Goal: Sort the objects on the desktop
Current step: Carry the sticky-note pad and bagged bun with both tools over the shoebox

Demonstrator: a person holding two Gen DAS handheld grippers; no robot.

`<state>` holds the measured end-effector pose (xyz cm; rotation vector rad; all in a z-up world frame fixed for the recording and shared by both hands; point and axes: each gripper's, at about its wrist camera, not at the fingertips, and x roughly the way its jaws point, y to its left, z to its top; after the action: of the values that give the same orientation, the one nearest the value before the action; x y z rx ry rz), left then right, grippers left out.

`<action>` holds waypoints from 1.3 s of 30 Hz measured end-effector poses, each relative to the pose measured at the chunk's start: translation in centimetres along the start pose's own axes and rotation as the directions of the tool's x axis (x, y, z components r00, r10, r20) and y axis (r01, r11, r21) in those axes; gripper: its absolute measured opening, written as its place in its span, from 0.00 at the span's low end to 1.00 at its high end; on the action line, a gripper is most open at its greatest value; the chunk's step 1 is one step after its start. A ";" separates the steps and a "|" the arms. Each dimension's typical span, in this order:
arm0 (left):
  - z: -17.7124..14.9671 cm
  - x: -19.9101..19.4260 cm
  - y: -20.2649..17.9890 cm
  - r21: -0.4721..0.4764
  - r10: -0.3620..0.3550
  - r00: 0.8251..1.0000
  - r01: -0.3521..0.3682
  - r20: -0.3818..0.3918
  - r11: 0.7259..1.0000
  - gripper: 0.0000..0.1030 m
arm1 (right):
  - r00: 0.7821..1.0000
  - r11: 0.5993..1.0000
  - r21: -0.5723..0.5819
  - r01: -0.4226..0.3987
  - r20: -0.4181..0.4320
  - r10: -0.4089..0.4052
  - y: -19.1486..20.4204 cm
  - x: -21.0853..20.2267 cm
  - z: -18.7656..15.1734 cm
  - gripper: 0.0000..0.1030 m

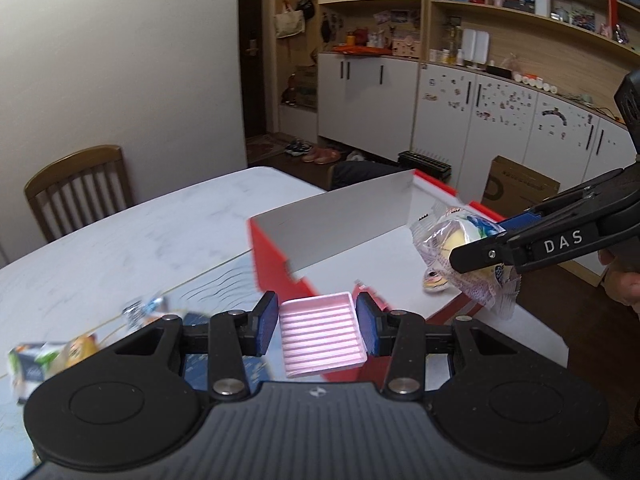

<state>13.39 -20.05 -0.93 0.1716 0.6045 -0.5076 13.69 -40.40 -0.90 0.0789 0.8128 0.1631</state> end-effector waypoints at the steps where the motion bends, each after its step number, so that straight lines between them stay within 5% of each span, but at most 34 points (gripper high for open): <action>1: 0.3 0.4 -0.5 0.007 -0.004 1.000 0.004 0.000 1.000 0.40 | 1.000 1.000 0.004 0.004 0.001 -0.004 -0.5 -0.1 0.0 0.50; 18: 4.6 7.2 -5.5 0.123 -0.054 0.997 0.059 -0.048 0.991 0.40 | 0.999 0.999 0.004 0.051 -0.015 -0.051 -6.8 3.0 2.1 0.50; 39: 6.8 16.4 -7.3 0.176 -0.083 0.977 0.118 -0.196 0.977 0.40 | 0.977 0.996 -0.070 0.053 -0.202 -0.067 -9.7 13.2 4.9 0.50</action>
<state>24.67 -35.04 -5.03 0.3713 0.7526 -0.6516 27.30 -47.70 -8.23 -0.0242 1.0134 0.1417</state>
